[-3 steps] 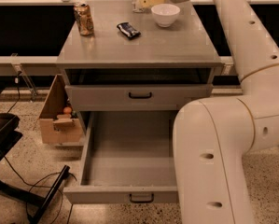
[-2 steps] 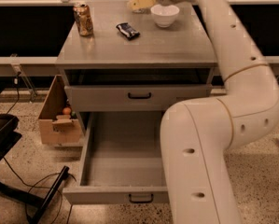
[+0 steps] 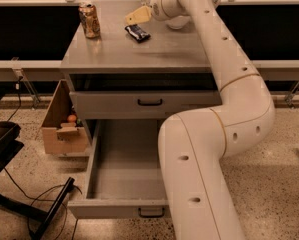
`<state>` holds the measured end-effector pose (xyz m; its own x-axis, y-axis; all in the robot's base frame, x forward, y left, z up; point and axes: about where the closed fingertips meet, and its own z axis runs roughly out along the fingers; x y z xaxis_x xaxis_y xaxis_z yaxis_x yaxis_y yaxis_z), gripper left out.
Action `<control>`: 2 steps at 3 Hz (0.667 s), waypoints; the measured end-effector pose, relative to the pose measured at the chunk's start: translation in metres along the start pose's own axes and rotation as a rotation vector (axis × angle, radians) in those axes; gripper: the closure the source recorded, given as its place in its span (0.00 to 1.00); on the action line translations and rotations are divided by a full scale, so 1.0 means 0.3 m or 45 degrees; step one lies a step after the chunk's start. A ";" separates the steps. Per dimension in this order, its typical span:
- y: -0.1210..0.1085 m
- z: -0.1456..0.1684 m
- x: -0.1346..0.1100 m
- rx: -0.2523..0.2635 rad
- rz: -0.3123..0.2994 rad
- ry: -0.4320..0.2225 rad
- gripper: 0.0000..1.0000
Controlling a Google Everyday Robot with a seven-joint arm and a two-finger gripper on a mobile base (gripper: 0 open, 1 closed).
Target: Place rxbar blueberry into middle drawer
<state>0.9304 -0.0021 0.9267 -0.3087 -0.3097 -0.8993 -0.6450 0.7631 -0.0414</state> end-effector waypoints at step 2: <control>0.001 0.142 0.158 -0.010 0.061 0.077 0.00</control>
Offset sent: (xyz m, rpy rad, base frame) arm 0.1453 -0.0140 -0.0379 0.0011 0.1123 -0.0187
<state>0.9455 0.0076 0.8655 -0.3810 -0.3067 -0.8722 -0.6338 0.7735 0.0048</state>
